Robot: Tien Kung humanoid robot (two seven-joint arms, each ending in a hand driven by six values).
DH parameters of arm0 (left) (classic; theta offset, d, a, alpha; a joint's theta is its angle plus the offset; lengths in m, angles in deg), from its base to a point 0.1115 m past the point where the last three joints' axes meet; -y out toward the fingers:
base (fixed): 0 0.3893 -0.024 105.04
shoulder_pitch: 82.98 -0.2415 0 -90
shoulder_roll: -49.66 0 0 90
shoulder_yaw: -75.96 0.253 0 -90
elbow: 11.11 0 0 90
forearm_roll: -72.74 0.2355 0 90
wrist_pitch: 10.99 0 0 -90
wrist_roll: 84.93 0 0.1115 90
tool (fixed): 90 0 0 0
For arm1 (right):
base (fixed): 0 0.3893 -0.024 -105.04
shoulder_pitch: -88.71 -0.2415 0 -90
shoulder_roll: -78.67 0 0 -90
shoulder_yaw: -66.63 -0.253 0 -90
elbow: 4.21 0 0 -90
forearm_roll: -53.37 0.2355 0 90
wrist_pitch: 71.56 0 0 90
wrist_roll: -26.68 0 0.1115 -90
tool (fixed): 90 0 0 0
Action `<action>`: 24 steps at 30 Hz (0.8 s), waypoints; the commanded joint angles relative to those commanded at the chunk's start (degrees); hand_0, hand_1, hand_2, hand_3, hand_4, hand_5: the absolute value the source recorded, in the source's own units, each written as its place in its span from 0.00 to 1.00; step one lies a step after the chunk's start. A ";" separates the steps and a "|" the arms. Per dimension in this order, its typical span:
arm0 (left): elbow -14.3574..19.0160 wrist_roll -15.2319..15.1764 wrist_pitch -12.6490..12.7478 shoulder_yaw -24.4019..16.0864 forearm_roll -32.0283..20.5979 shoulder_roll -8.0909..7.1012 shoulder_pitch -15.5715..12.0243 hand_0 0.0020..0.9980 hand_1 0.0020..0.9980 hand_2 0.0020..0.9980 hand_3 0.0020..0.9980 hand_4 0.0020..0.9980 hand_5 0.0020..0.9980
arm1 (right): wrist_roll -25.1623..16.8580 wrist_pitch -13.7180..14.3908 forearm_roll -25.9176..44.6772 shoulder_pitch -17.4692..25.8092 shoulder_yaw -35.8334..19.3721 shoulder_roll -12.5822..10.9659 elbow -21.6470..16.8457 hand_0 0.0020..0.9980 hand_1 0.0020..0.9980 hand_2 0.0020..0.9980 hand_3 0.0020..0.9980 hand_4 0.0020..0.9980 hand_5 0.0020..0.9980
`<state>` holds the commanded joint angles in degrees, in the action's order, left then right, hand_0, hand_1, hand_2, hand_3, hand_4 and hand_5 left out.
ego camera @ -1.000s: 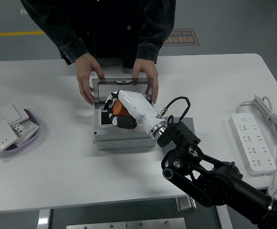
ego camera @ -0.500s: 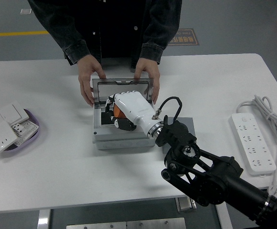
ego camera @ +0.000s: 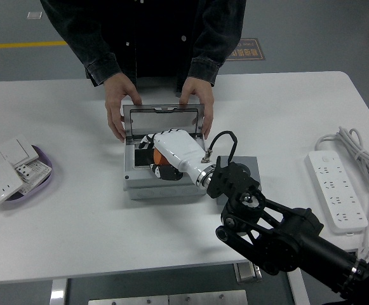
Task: Pick up the cylinder from the cube,place it in the box,flap close box
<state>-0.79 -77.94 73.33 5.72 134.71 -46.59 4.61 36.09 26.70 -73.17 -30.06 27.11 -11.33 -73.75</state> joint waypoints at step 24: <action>0.00 -0.40 -0.03 0.63 -0.49 0.02 -0.24 0.64 0.66 0.58 0.64 0.72 0.30 | -5.42 5.58 28.69 -4.15 -5.09 -7.28 -10.35 0.80 0.69 0.71 0.70 0.73 0.47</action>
<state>-0.79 -78.34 73.30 6.35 134.22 -46.57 4.36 30.67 32.29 -44.49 -34.21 22.02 -18.61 -84.10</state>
